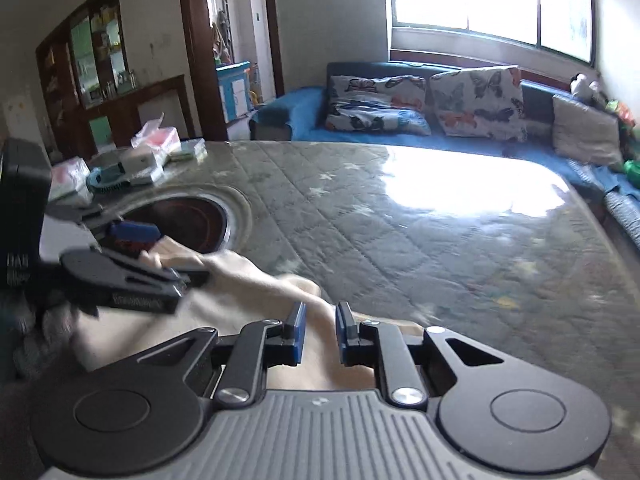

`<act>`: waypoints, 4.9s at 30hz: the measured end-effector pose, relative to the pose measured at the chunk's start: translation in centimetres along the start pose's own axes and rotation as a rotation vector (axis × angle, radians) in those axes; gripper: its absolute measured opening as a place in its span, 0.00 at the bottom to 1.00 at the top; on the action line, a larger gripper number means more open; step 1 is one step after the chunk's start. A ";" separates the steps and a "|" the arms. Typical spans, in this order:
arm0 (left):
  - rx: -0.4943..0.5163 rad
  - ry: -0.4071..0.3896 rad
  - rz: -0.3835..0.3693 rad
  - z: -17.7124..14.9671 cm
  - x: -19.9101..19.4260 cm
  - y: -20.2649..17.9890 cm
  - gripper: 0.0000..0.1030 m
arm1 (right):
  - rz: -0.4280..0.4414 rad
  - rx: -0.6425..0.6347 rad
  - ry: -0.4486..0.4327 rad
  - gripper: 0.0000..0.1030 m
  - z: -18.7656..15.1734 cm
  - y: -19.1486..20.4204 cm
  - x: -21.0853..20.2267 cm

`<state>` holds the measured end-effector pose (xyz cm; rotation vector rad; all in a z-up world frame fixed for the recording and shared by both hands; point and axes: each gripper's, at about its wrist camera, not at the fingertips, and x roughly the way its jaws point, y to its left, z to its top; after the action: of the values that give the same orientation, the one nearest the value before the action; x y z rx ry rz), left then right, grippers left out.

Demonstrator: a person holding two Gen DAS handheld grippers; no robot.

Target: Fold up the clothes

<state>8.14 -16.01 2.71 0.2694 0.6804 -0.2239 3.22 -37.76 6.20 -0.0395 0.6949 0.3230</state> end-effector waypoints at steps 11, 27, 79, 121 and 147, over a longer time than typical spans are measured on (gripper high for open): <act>0.143 -0.135 -0.275 -2.1 -7.3 -7.0 0.61 | -0.011 0.083 0.057 0.14 -2.6 -2.9 -0.7; 0.206 -0.140 -0.505 -3.9 -7.2 -11.4 0.24 | -0.024 0.051 0.057 0.09 -2.6 -3.4 0.5; -0.096 -0.038 -0.316 -7.7 -11.3 -1.5 0.42 | 0.068 -0.019 0.021 0.11 -2.7 2.6 -1.5; -0.228 0.012 -0.137 -6.6 -8.2 1.5 0.50 | 0.191 -0.189 0.050 0.12 -1.6 10.3 -0.7; -0.384 -0.004 -0.107 -7.9 -11.4 5.3 1.00 | 0.296 -0.573 0.066 0.35 -7.5 20.3 -4.1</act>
<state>-3.63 -7.24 5.09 -0.1355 0.7199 -0.1911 -10.60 -20.71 4.53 -0.4968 0.6554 0.8011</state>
